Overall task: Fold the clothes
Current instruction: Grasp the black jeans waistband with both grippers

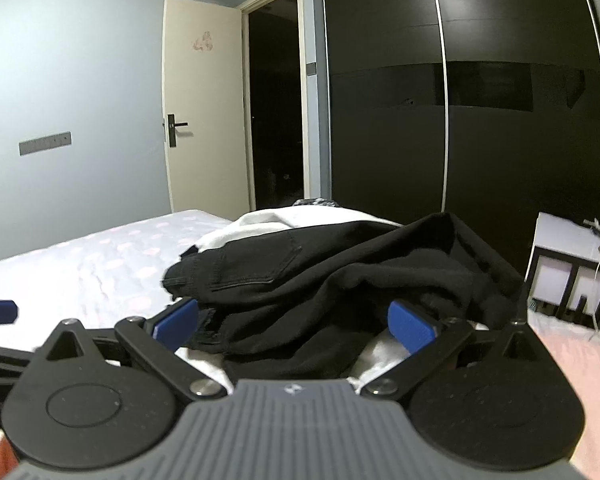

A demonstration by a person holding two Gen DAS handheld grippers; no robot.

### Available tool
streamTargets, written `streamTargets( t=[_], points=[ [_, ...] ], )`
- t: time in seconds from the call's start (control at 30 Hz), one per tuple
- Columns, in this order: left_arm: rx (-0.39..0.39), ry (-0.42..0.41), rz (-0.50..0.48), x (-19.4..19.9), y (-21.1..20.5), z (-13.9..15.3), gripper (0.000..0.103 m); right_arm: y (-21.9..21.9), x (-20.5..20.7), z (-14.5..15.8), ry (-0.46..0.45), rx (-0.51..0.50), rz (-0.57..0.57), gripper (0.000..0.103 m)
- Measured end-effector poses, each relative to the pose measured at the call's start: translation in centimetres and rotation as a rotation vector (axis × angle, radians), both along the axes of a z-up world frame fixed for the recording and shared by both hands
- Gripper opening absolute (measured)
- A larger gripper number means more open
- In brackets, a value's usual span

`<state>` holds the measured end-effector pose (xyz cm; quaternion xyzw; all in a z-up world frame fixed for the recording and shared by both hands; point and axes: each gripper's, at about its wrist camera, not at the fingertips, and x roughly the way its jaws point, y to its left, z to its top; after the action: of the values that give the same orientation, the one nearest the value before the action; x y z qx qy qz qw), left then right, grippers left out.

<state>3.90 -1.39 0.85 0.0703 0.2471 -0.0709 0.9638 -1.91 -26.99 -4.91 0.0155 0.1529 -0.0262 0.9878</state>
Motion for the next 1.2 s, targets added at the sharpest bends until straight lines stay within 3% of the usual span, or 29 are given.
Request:
streamTargets(
  t=[0.2, 0.33, 0.57, 0.67, 0.9, 1.03, 1.07, 1.1, 1.17, 1.2],
  points=[
    [-0.01, 0.055, -0.094, 4.9, -0.3, 0.3, 0.103, -3.3, 4.1, 0.6, 0.009, -0.084, -0.073, 0.101],
    [0.04, 0.085, -0.13, 9.8, 0.0, -0.4, 0.103, -6.2, 7.8, 1.5, 0.021, -0.143, -0.134, 0.101],
    [0.221, 0.071, -0.285, 17.4, 0.2, -3.4, 0.103, -11.4, 13.6, 1.5, 0.108, -0.208, -0.246, 0.101],
    [0.366, 0.036, -0.336, 19.6, -0.2, -6.0, 0.103, -13.1, 15.5, 0.9, 0.165, -0.223, -0.283, 0.101],
    [0.602, -0.021, -0.404, 23.5, -1.8, -11.8, 0.103, -16.2, 17.8, -0.4, 0.29, -0.2, -0.315, 0.096],
    [0.712, -0.068, -0.421, 24.5, -3.6, -14.2, 0.103, -16.9, 19.5, -1.2, 0.348, -0.215, -0.316, 0.071],
    [0.726, -0.076, -0.411, 24.8, -3.9, -14.4, 0.095, -17.2, 19.9, -1.4, 0.36, -0.215, -0.313, 0.07],
    [0.736, -0.078, -0.394, 25.1, -4.3, -14.7, 0.08, -17.4, 20.4, -1.6, 0.371, -0.205, -0.304, 0.067],
    [0.71, -0.052, -0.365, 25.9, -4.9, -14.6, 0.07, -17.9, 20.9, -1.6, 0.387, -0.18, -0.279, 0.046],
    [0.671, -0.046, -0.347, 26.3, -5.0, -14.2, 0.06, -18.1, 21.2, -1.6, 0.399, -0.17, -0.269, 0.026]
  ],
)
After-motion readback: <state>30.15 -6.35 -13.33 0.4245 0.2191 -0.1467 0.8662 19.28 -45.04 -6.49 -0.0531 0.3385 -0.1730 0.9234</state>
